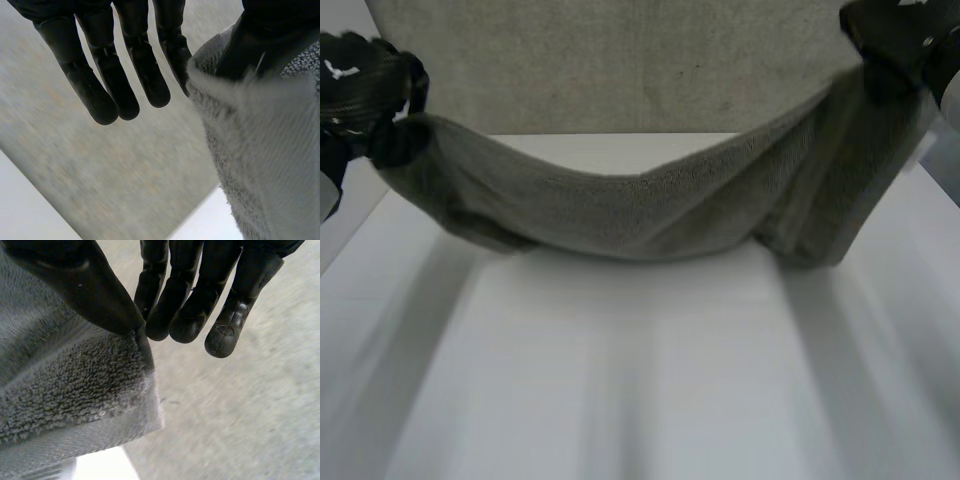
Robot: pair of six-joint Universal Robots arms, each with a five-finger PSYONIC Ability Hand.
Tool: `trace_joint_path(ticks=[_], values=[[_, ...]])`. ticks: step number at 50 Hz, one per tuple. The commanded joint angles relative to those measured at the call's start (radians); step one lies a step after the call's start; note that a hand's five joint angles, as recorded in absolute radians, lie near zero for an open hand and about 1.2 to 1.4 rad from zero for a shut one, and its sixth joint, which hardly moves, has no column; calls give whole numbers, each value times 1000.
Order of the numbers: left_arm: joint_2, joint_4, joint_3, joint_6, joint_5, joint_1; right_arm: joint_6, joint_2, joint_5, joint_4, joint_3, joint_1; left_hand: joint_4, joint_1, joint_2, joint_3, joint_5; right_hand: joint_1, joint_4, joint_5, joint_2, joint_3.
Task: Fold the towel.
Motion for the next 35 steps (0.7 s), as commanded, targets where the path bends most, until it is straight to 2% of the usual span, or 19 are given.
trace_joint_path(ticks=[1,3,6,10,12,13,15,16,17,18,21,22,24,26,28,31,32,34,35], values=[[-217,-64,93,25,4,0,-172,209,55,174,-111,16,43,40,40,20,31,70,61,53,56,53],[-340,-77,155,69,-2,-1,-213,299,116,168,-149,48,43,40,40,20,31,70,61,53,56,53],[-463,-87,235,127,-29,-14,-228,402,149,148,-213,80,43,40,40,20,31,70,61,53,56,53],[-560,-98,353,189,-72,-57,-228,488,154,106,-304,92,43,40,40,20,31,70,61,53,56,53],[-615,-98,498,192,-100,-90,-207,536,161,24,-435,101,43,40,40,20,31,70,61,53,56,53],[-616,-98,499,192,-100,-90,-207,536,161,23,-436,101,43,40,40,20,31,70,61,53,56,53],[-626,-90,652,145,-100,-118,-146,531,172,-138,-560,124,43,40,40,20,31,70,61,53,56,53],[-626,-90,652,144,-100,-118,-146,531,172,-139,-560,124,43,40,40,20,31,70,61,53,56,53],[-622,-83,727,109,-99,-129,-71,512,186,-244,-588,129,43,40,40,20,31,70,61,53,56,53],[-606,-61,793,69,-99,-142,16,469,202,-351,-585,128,43,40,40,20,31,70,61,53,56,53],[-576,-17,850,20,-102,-152,94,399,209,-437,-573,120,43,40,40,20,31,70,61,53,56,53],[-547,33,884,-26,-106,-150,153,320,207,-496,-571,121,43,40,40,20,31,70,61,53,56,53],[-514,88,889,-71,-106,-149,174,274,189,-500,-577,115,43,40,40,20,31,70,61,53,56,53],[-475,179,890,-142,-109,-138,149,289,132,-411,-618,83,43,40,40,20,31,70,61,53,56,53],[-465,201,886,-161,-102,-130,134,310,105,-333,-661,77,43,40,40,20,31,70,61,53,56,53],[-458,178,835,-161,-93,-92,117,352,37,-160,-723,78,43,40,40,20,31,70,61,53,56,53],[-458,178,835,-161,-92,-92,117,352,37,-159,-723,78,43,40,40,20,31,70,61,53,56,53],[-444,155,734,-161,-47,-61,91,395,-33,-4,-751,71,43,40,40,20,31,70,61,53,56,53],[-444,155,734,-161,-46,-61,91,395,-34,-3,-751,71,43,40,40,20,31,70,61,53,56,53]])
